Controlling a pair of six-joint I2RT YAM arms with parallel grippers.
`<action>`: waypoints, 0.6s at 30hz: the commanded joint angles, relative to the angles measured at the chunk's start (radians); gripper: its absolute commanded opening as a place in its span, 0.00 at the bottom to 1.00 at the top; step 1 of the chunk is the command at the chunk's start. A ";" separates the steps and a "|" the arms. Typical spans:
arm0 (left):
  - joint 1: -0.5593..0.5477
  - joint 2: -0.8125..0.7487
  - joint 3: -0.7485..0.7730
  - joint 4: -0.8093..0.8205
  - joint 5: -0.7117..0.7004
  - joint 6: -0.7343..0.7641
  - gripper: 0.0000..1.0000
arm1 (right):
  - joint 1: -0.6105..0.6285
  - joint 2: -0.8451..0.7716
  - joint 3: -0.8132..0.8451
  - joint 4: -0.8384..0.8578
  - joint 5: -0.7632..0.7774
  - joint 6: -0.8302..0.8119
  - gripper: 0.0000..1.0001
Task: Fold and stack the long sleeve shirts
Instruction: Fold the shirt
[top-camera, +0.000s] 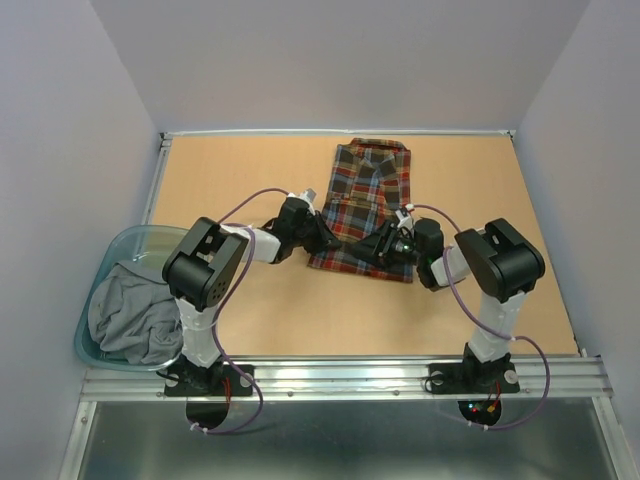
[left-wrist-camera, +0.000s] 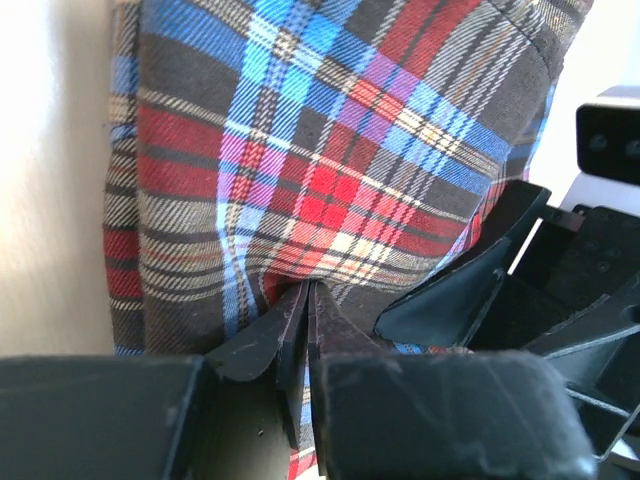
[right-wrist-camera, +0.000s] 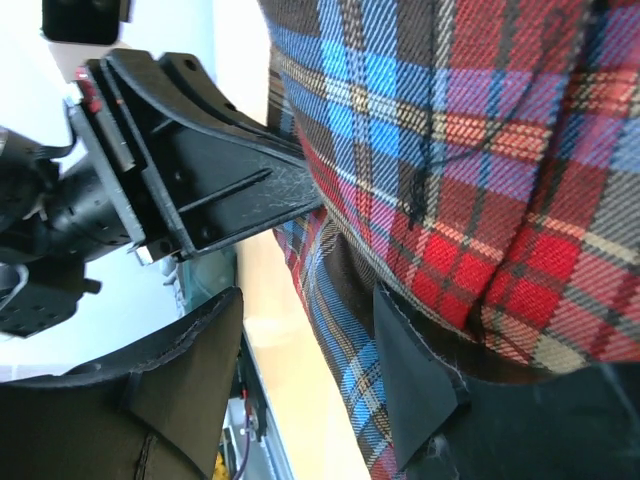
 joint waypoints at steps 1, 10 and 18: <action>0.002 0.029 -0.071 -0.014 -0.033 -0.011 0.17 | -0.021 0.061 -0.079 0.028 0.058 -0.034 0.61; 0.008 -0.028 -0.075 -0.019 -0.047 -0.002 0.20 | -0.018 -0.085 -0.052 -0.009 -0.079 -0.028 0.56; 0.008 -0.009 -0.085 -0.019 -0.053 -0.017 0.20 | -0.012 -0.225 -0.134 -0.009 -0.044 -0.025 0.57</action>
